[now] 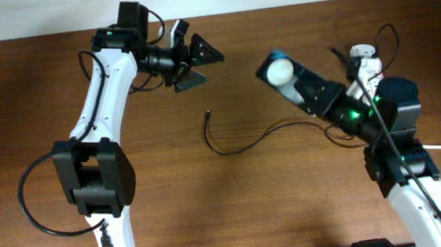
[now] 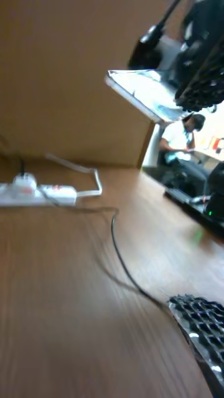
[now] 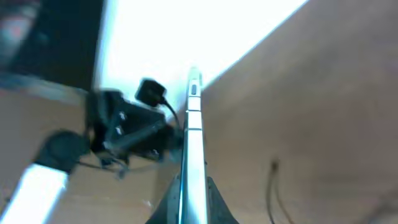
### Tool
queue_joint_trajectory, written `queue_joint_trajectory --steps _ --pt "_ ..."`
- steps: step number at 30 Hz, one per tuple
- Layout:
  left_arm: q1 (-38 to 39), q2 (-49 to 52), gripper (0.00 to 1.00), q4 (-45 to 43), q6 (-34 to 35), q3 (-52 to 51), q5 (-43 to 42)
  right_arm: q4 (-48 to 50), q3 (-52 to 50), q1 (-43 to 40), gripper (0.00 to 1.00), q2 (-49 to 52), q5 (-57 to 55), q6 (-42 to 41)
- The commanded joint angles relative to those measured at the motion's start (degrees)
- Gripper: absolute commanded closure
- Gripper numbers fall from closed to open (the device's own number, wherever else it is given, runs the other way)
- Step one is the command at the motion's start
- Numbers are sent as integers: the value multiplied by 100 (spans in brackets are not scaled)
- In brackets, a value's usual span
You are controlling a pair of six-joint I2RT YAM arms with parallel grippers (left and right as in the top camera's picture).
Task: Plug charger to phone and switch on socket
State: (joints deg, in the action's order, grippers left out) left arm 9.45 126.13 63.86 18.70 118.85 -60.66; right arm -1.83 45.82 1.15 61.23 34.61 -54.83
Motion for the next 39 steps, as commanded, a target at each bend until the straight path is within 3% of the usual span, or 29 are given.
queue_joint_trajectory --steps 1,7,17,23,31,34,39 --pt "-24 -15 1 -273 -142 122 -1257 798 35 249 96 444 -85 -833" --pt "-24 -15 1 -627 7 122 -2124 2277 37 988 96 1276 -868 -1088" --pt "-20 -15 1 -1729 1473 122 -2059 2599 173 1628 96 1314 -2804 -1515" --pt "42 -15 4 -2127 1672 122 -1751 3003 197 2070 96 1399 -3797 -1700" --pt "205 -15 2 -3067 2839 122 -1755 3381 544 2140 96 2096 -3788 -2736" --pt "306 -15 9 -3716 3198 122 -1753 3383 597 2138 96 2271 -3657 -3401" --pt "407 -15 12 -4028 3318 122 -1668 3600 597 2135 96 2277 -3633 -3493"
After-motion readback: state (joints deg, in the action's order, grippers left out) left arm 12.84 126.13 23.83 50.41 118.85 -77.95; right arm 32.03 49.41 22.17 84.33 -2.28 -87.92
